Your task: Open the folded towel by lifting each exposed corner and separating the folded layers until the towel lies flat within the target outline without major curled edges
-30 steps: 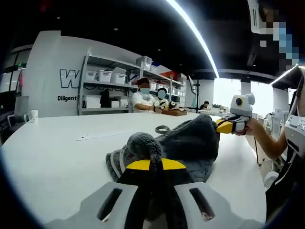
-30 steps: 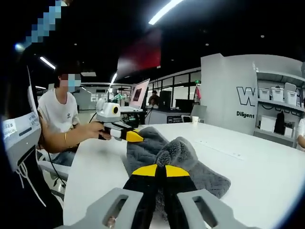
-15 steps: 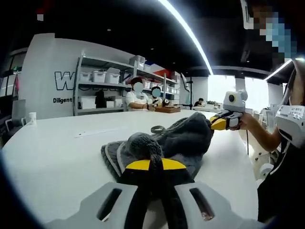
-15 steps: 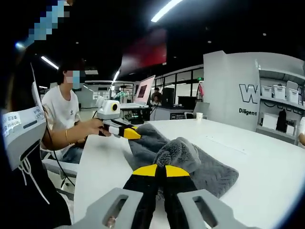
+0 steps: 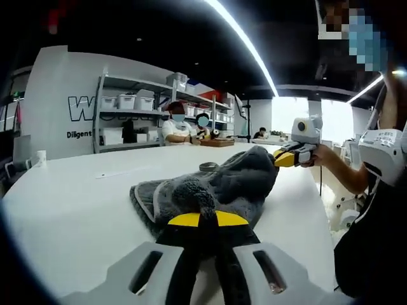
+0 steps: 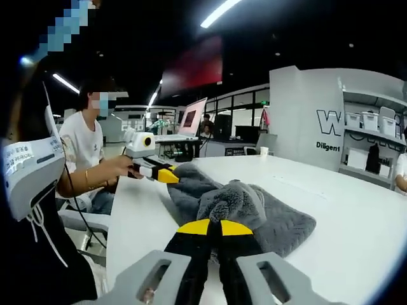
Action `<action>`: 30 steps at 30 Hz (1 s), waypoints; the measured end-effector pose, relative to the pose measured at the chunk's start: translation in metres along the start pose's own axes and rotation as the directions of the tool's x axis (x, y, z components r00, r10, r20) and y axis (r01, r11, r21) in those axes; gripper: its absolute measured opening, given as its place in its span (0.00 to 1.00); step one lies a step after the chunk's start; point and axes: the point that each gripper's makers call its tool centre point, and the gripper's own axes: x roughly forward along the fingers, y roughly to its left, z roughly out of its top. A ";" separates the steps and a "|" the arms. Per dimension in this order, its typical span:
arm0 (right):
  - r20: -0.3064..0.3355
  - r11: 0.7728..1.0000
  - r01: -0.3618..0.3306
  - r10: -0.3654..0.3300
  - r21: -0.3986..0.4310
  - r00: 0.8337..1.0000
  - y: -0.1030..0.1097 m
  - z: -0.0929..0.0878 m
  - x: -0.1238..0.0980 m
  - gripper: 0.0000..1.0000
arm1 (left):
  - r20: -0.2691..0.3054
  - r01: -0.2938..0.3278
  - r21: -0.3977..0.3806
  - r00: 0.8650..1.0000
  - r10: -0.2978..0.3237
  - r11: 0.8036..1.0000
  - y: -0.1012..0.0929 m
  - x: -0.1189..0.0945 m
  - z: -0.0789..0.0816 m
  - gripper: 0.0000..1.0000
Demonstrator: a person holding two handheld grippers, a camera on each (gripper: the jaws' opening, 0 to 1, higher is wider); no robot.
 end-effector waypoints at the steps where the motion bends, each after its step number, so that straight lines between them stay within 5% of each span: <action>1: 0.000 1.000 0.002 -0.002 0.001 1.000 0.000 -0.001 0.000 0.00 | -0.004 0.001 0.002 1.000 -0.001 1.000 -0.001 -0.001 -0.001 0.05; 18: 0.004 0.999 0.030 -0.030 -0.016 1.000 -0.006 -0.011 -0.022 0.00 | -0.026 0.041 0.028 0.999 -0.041 0.999 -0.037 -0.016 -0.017 0.05; 30: -0.020 1.000 0.026 -0.026 0.015 0.999 0.004 -0.029 -0.029 0.00 | -0.051 0.049 0.030 0.998 -0.048 0.998 -0.046 -0.024 -0.033 0.05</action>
